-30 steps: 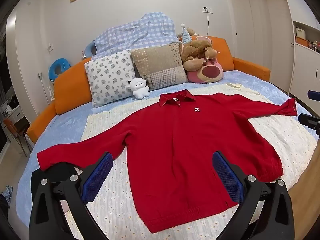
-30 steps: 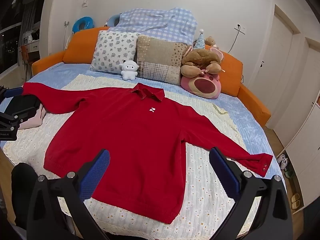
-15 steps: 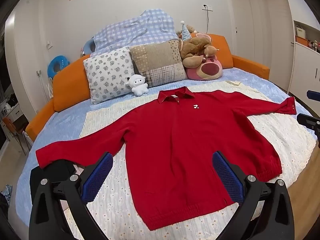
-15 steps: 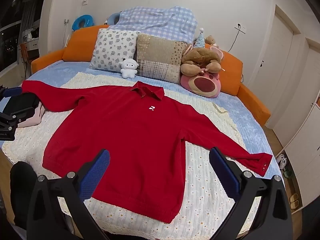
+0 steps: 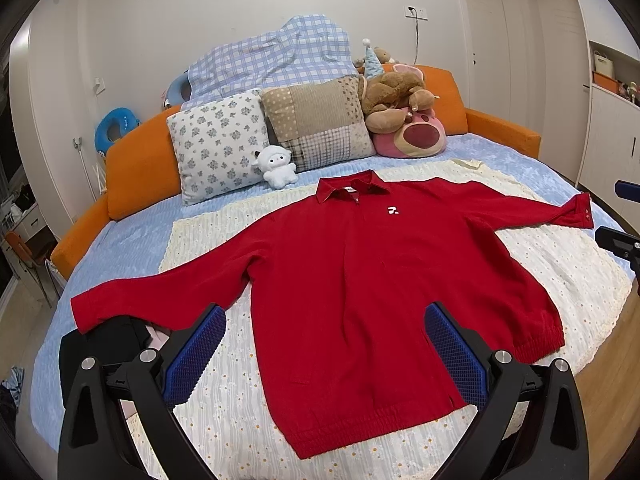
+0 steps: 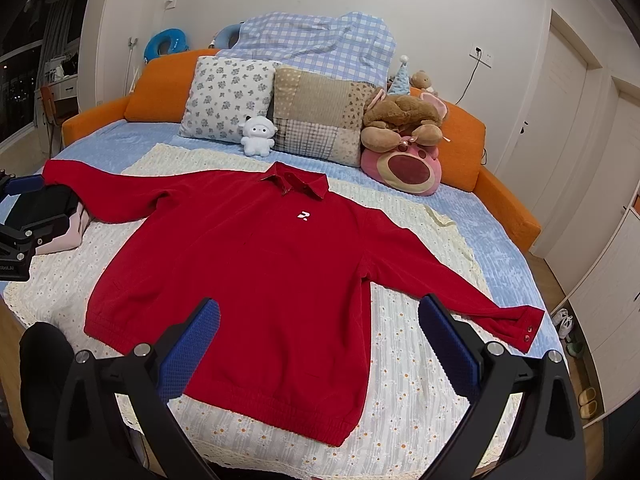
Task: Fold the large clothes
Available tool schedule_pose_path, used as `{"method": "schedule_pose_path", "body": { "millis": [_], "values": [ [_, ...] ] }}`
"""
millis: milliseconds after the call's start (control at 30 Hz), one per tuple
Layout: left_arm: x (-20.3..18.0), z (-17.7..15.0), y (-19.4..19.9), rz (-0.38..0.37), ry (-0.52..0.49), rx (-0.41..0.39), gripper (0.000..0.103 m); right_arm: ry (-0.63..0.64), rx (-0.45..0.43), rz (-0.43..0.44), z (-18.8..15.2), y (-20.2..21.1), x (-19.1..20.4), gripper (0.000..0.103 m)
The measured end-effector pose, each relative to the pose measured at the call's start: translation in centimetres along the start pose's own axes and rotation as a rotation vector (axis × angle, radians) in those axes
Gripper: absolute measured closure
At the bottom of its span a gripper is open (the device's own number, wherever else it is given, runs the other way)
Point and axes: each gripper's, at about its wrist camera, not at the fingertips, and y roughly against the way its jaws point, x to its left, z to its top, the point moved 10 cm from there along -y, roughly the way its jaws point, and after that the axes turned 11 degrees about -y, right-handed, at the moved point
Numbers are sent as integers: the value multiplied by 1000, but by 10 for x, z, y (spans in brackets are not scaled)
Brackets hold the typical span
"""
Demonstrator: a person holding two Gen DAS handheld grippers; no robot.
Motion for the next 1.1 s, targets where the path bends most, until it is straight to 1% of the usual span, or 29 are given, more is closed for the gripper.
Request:
{"method": "schedule_pose_path", "body": {
  "millis": [700,833,967,1100],
  "values": [
    [1,0,-3,-2,1,5,2,0,0,-3,3,3,1,5],
    [0,-6,-5,-5,-1,8,2,2,0,0,-1,0,1,5],
    [0,-4,-5,-3,2,8,2,0,1,0,-3,-1,1,5],
    [0,-5,-4,7,12,-11,2,3,-3,0,-1,0,1,5]
  ]
}}
